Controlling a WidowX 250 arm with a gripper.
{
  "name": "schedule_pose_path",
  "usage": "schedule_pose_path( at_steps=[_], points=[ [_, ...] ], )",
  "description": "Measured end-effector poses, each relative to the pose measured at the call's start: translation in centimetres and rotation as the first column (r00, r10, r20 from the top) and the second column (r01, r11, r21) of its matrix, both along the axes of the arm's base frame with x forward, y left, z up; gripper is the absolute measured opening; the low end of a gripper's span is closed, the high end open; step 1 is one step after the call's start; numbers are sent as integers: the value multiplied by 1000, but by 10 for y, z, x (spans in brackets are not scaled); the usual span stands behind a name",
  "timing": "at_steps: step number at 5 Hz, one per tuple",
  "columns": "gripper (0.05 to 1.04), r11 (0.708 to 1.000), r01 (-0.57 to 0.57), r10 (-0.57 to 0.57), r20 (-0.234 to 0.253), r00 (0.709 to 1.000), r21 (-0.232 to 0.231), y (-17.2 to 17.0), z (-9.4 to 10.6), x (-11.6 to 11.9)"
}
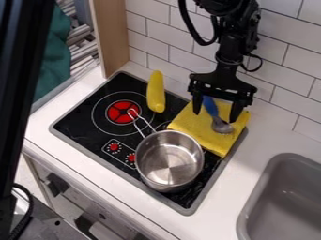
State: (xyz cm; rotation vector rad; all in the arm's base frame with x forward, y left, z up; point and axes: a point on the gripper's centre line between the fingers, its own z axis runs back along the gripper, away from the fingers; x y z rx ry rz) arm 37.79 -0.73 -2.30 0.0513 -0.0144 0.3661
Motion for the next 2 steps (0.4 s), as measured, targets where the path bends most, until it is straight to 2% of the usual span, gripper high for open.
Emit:
schedule_pose_path(
  at_steps=[2],
  points=[
    [1007,1000,4,-3,18,1000,-4,0,2,6]
  ],
)
